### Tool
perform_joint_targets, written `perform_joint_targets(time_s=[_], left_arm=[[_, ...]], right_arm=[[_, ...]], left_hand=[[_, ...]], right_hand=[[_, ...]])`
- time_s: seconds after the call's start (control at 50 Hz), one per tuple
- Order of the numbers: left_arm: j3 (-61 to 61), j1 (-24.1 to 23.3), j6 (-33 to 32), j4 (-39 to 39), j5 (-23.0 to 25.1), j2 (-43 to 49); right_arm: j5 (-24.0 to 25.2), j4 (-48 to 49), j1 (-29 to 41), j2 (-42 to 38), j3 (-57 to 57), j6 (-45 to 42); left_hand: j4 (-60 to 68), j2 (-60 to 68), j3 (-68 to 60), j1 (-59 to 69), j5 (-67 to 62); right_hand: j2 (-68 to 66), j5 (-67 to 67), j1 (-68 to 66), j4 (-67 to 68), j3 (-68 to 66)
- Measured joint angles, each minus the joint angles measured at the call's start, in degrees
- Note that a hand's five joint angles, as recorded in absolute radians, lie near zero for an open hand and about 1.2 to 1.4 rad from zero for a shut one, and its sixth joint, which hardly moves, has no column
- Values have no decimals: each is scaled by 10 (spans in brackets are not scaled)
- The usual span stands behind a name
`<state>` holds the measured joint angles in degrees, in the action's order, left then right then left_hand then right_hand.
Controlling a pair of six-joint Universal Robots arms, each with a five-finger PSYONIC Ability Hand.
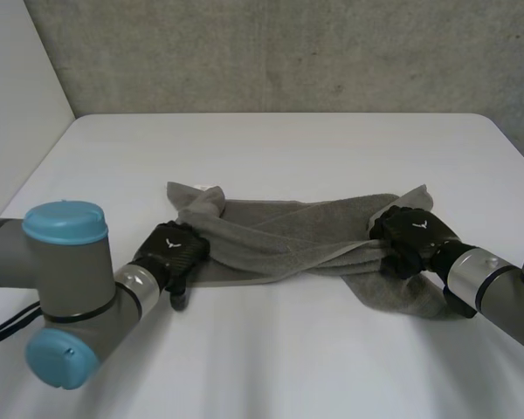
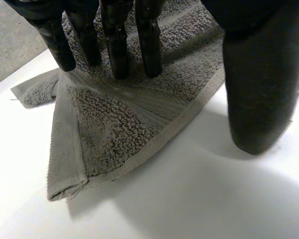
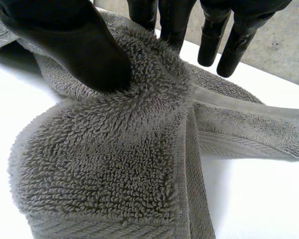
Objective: Fold the towel.
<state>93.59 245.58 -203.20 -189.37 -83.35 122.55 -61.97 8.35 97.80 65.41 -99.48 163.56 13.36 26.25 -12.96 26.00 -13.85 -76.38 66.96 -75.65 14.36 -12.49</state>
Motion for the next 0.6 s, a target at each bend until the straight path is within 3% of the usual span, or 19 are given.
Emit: perform_joint_targets(time_s=[0.6], left_arm=[[-83,-6,-2,2,-5,44]], right_arm=[[-2,0,22,-15,0,-1]], left_hand=[[0,41,0,44,-72]], right_hand=[[0,1,-1,0,0]])
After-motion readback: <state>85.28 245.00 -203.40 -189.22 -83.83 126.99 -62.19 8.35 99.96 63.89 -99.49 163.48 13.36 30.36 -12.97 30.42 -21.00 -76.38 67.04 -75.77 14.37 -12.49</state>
